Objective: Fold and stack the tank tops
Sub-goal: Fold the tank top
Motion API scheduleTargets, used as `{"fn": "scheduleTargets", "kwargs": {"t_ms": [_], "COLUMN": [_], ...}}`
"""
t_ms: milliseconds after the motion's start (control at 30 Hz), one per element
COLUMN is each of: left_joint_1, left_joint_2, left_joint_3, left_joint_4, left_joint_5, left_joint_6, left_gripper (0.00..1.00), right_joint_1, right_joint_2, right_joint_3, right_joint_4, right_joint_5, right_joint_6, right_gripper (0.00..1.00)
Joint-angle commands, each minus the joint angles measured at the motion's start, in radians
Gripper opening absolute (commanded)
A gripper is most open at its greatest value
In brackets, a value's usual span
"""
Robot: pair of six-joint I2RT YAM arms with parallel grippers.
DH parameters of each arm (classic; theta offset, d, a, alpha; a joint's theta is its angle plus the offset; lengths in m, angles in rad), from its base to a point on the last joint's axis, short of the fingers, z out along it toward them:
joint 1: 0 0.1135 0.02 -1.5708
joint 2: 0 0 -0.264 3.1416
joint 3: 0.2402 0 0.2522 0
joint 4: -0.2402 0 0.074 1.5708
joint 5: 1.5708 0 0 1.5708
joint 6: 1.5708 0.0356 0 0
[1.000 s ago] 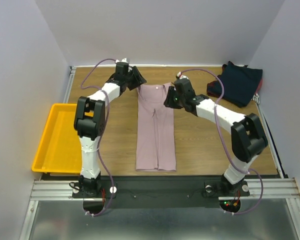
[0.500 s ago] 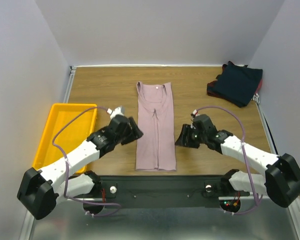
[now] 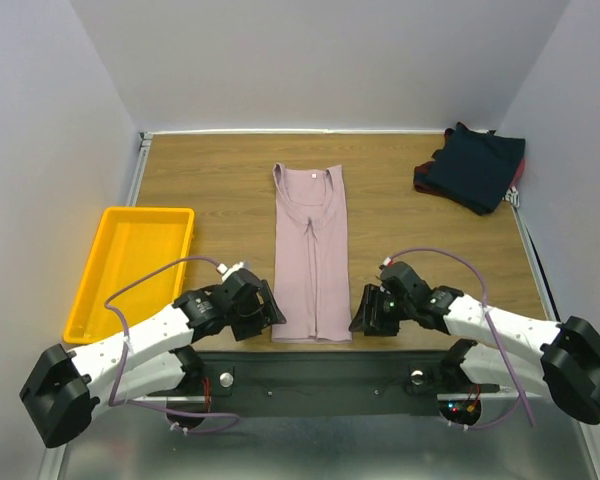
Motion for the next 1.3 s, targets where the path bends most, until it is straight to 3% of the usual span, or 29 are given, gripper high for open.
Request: {"fn": "scheduleTargets", "kwargs": {"t_ms": [0, 500, 900, 933, 967, 1100, 1267], "left_joint_1": [-0.039, -0.065, -0.065, -0.066, -0.066, -0.066, -0.088], "left_joint_2": [0.019, 0.085, 0.105, 0.104, 0.104, 0.133, 0.151], "left_joint_3": [-0.042, -0.073, -0.093, -0.093, -0.091, -0.071, -0.051], "left_joint_4": [0.012, 0.066, 0.104, 0.11, 0.112, 0.123, 0.136], "left_joint_5": [0.036, 0.002, -0.013, -0.015, -0.015, -0.015, -0.013], "left_joint_6": [-0.052, -0.075, -0.056, -0.053, -0.049, -0.02, 0.007], "left_gripper": [0.8, 0.63, 0.36, 0.27, 0.24, 0.02, 0.0], "right_joint_1": [0.025, 0.091, 0.091, 0.091, 0.091, 0.091, 0.091], "right_joint_2": [-0.011, 0.053, 0.023, 0.026, 0.026, 0.07, 0.092], "right_joint_3": [-0.043, -0.109, -0.146, -0.145, -0.142, -0.123, -0.105], "right_joint_4": [0.051, 0.149, 0.151, 0.154, 0.152, 0.16, 0.163], "right_joint_5": [-0.005, 0.024, 0.11, 0.121, 0.121, 0.136, 0.141], "right_joint_6": [0.073, 0.176, 0.228, 0.223, 0.219, 0.203, 0.179], "right_gripper": [0.58, 0.48, 0.45, 0.45, 0.44, 0.32, 0.1]}}
